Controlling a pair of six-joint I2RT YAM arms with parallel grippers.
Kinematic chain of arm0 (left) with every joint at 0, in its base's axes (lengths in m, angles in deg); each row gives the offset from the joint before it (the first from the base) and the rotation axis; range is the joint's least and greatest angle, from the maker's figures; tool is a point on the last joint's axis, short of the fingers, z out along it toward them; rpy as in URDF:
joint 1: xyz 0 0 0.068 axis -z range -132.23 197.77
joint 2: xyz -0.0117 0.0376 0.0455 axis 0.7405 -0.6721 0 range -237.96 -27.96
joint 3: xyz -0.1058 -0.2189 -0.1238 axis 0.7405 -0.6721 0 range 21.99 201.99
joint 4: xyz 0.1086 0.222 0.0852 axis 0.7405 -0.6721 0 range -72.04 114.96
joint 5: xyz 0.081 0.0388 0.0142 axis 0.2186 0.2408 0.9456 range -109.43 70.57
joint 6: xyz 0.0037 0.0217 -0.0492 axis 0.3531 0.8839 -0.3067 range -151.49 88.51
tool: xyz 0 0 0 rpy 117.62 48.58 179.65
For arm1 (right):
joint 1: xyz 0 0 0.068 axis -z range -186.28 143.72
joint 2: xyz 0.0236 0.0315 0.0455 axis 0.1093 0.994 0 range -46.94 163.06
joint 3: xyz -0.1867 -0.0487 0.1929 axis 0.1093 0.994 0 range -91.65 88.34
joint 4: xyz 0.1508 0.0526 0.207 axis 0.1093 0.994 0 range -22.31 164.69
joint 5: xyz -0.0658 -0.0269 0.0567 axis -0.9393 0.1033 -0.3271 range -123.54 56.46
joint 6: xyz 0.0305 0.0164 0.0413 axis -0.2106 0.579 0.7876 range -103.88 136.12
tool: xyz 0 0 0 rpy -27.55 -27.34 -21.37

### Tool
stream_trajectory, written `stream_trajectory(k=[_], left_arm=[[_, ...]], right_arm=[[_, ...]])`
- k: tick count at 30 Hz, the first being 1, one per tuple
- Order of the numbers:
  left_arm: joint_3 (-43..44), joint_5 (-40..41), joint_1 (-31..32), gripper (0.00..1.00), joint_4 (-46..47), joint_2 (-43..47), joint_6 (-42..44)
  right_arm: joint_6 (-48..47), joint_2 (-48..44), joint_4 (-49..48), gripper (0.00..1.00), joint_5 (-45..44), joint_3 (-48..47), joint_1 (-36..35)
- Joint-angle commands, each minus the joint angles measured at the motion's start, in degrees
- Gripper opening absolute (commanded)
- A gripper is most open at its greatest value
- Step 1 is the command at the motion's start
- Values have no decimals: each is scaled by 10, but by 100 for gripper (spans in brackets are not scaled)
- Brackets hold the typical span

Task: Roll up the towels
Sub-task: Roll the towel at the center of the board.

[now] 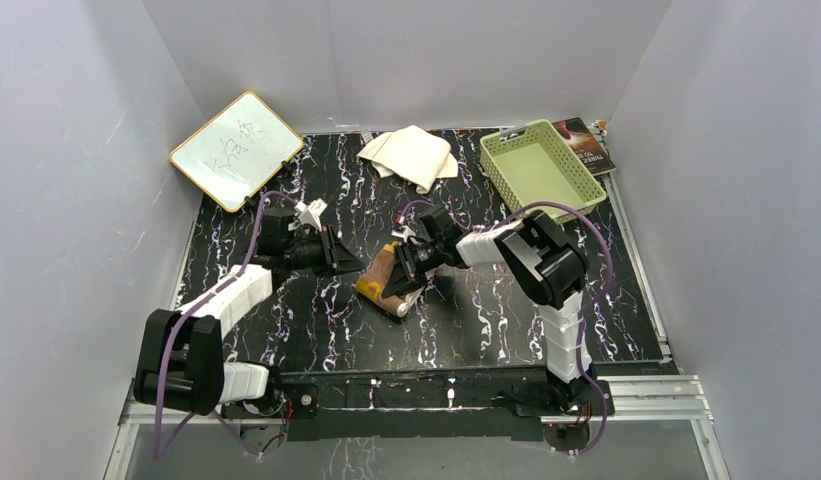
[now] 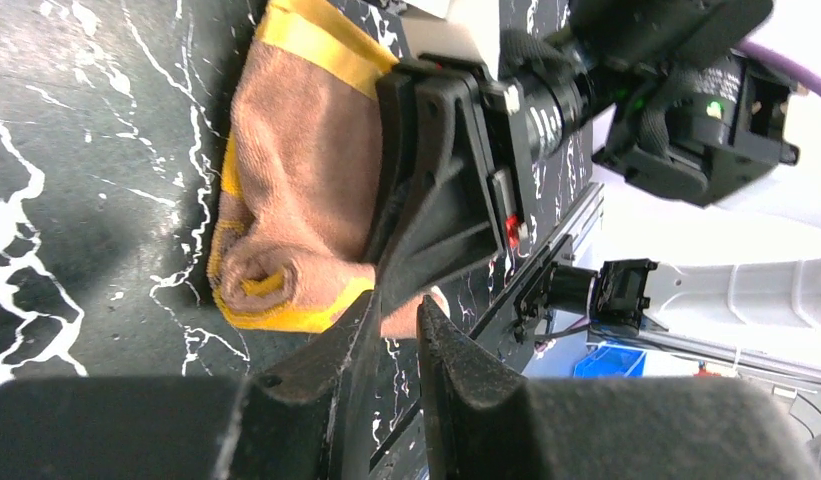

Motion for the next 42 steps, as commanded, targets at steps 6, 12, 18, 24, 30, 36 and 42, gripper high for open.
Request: stream_trajectory(k=[6,12,18,24,30,36,42], left_arm=[[-34,-15,42,14,102,-44,-60],[-53,-12,68,13,186,-106,-97],[-61,-11,80,13,277,-154,-138],[-71,54,81,10,264,-175,-120],[-88,128,81,7,236,-187,-92],[-99,137,83,5,248,-227,-77],[-100,129,86,5,262,-261,-73]], right_arm=[[17,71,44,0,-3,-52,34],[15,95,48,0,-15,-45,34],[-6,101,78,0,-27,-52,34],[-20,97,98,0,-41,-56,34],[-96,59,172,25,-118,-84,32],[-163,-21,224,52,-220,-107,26],[-240,-131,188,56,-313,-55,-3]])
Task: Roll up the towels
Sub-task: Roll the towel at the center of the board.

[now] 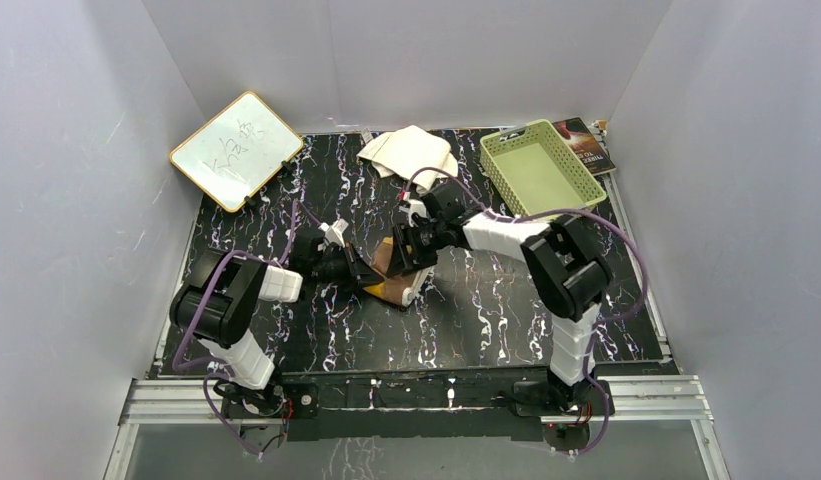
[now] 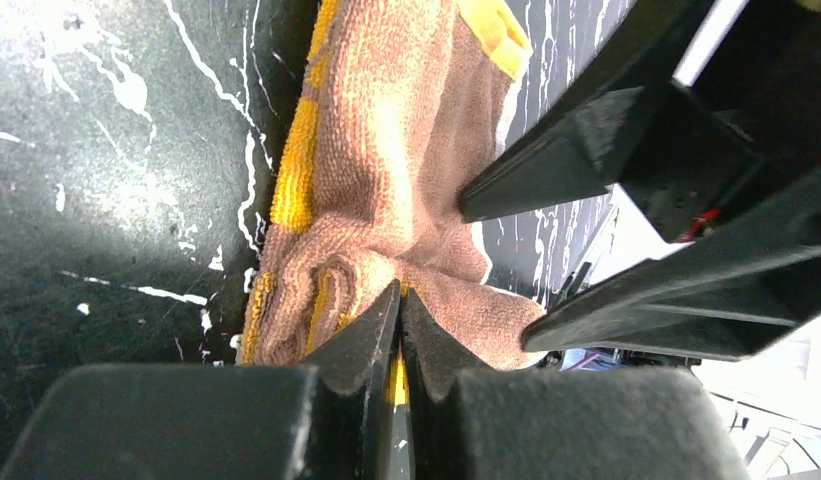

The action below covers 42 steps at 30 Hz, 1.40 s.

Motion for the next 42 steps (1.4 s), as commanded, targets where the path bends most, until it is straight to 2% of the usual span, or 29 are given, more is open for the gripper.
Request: stream_trajectory(k=[1,6,14,20,27,30,34,42], left_arm=[[-23,57,5,5,-50,-44,40],[-26,53,6,4,-44,-57,42],[-30,54,6,4,-50,-57,47],[-36,57,6,4,-51,-55,50],[-35,56,6,4,-52,-61,52],[-34,57,6,4,-57,-60,56],[-33,57,6,4,-60,-60,57],[-35,60,6,4,-65,-58,59]], right_arm=[[-91,-100,-31,57,-130,49,-27],[-130,-180,-85,59,-205,117,-89],[-130,-135,-71,55,-218,112,-111],[-125,-137,-81,54,-243,127,-112],[-108,-138,-100,33,-249,159,-112],[-95,-140,-113,8,-249,168,-111],[-82,-103,-103,5,-219,157,-106],[-17,-26,-108,0,-97,156,-67]])
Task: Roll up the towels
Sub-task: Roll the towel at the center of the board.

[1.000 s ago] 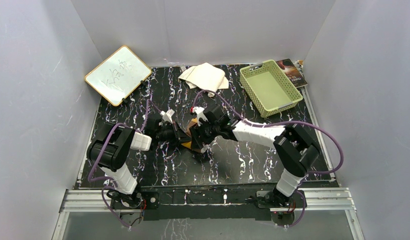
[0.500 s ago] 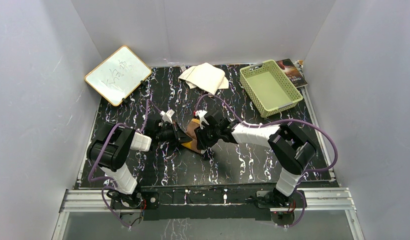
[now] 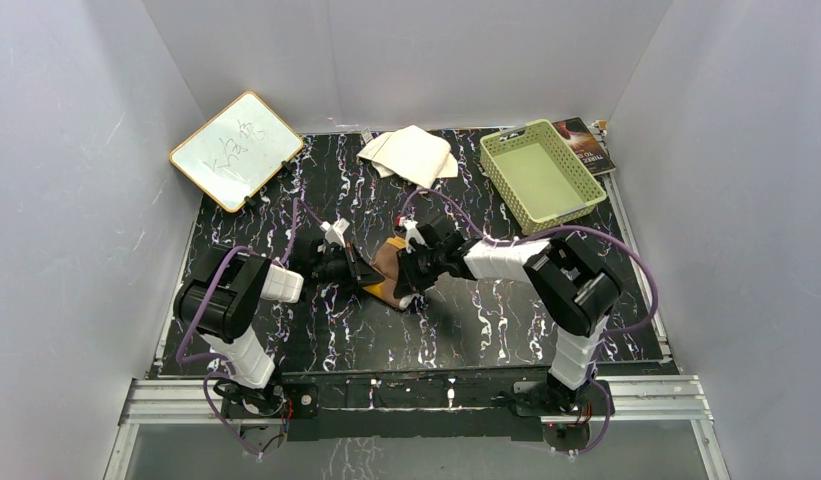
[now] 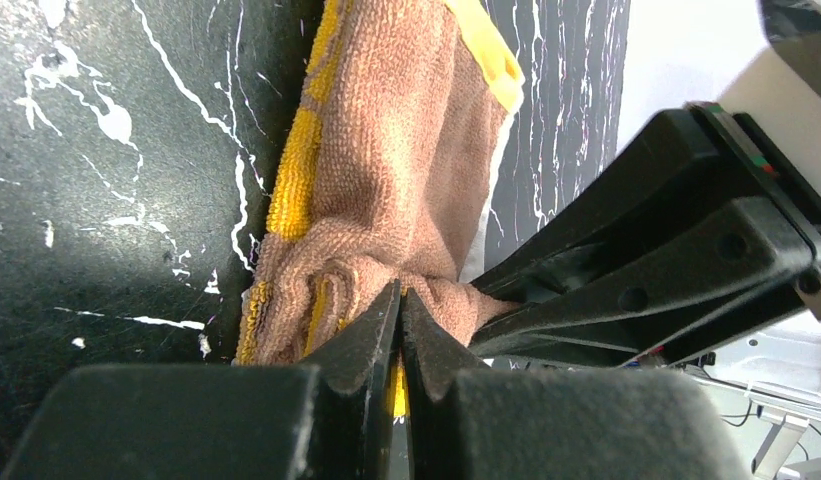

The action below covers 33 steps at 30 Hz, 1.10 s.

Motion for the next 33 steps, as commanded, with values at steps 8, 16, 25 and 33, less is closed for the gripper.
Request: stream_trajectory(k=[8,16,25,33], left_arm=[[-26,84,4,3,-126,-32,52],[-21,85,4,3,-133,-34,57],[-15,77,4,3,-133,-43,59],[-11,67,4,3,-134,-54,61]], right_arm=[[28,71,63,34,1,-4,40],[-90,-131,58,57,-289,0,-47],[-232,-217,-34,61,-367,43,-177],[-300,-111,11,57,-434,-13,-259]])
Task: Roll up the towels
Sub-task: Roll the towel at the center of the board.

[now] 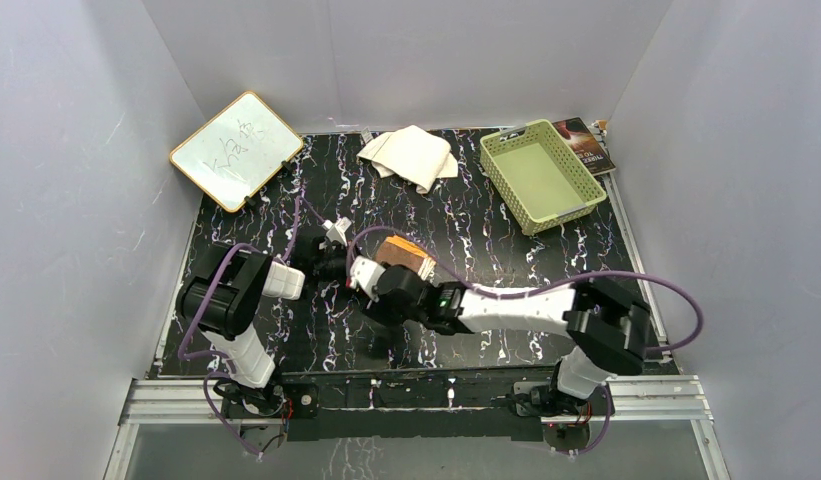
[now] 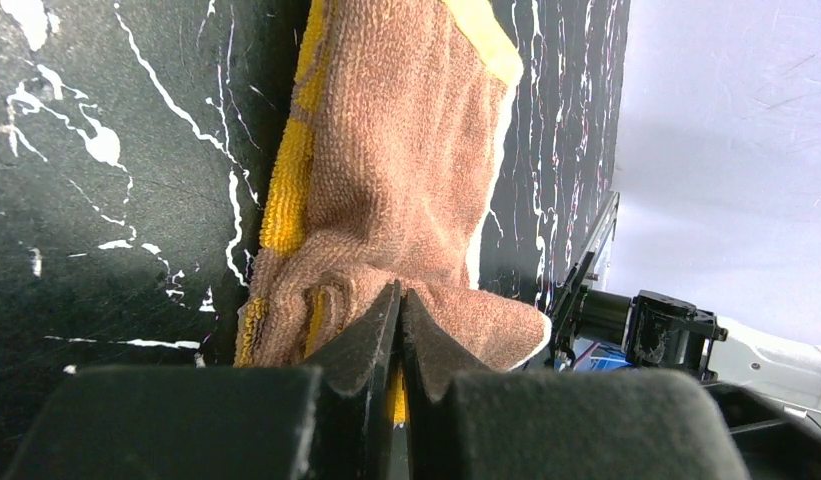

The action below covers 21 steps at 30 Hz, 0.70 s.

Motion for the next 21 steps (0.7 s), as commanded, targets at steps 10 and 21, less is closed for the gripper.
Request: stream_trajectory(k=[10,21], left_arm=[[-22,64,4,3,-116,-53,57],[-20,57,4,3,-114,-62,58]], right_arm=[[-89,88,-28,54,-84,-35,-31],[-130,101,-68,54,-103,-28,-35]])
